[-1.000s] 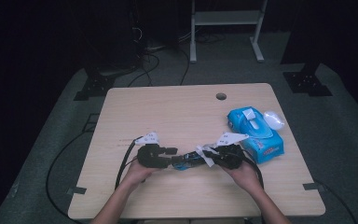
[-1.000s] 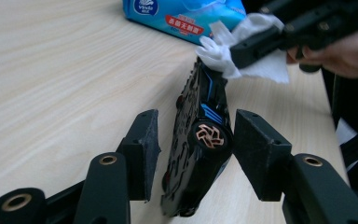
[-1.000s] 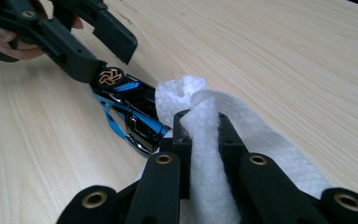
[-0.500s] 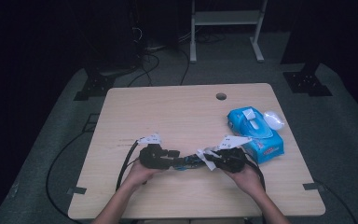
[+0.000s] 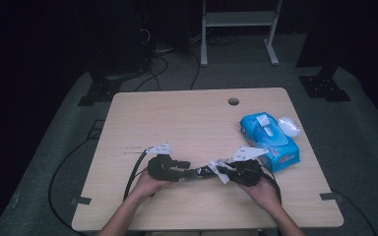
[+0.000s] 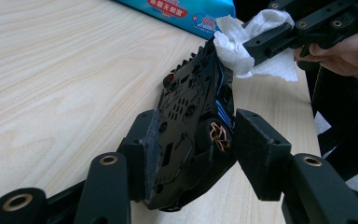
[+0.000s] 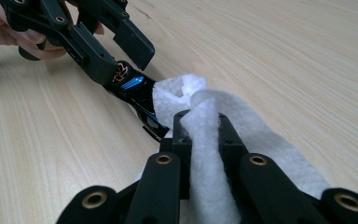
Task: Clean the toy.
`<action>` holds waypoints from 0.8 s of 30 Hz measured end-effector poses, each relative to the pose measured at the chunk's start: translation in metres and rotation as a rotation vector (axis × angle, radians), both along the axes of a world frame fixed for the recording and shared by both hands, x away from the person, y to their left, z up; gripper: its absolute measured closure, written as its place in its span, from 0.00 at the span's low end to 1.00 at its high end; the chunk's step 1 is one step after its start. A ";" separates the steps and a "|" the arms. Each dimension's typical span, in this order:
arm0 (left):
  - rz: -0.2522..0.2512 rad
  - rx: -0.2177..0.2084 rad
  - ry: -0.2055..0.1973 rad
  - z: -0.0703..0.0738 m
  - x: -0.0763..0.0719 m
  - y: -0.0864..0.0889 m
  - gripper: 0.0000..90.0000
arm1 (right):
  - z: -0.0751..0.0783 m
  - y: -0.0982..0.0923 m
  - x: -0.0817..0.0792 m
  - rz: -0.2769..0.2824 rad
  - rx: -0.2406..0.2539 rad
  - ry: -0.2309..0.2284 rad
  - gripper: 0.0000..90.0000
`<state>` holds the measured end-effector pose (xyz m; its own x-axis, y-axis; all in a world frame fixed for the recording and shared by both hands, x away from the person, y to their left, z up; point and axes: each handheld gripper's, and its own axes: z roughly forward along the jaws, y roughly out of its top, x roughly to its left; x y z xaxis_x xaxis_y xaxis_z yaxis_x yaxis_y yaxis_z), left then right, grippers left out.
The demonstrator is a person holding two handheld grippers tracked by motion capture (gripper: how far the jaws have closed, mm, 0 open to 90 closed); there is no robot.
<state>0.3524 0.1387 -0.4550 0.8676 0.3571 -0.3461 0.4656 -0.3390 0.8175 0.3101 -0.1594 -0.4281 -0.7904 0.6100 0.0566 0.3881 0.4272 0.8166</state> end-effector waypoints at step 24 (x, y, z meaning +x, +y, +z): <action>-0.001 0.145 -0.110 -0.009 -0.005 -0.008 0.45 | -0.016 0.011 0.032 -0.026 -0.041 0.031 0.90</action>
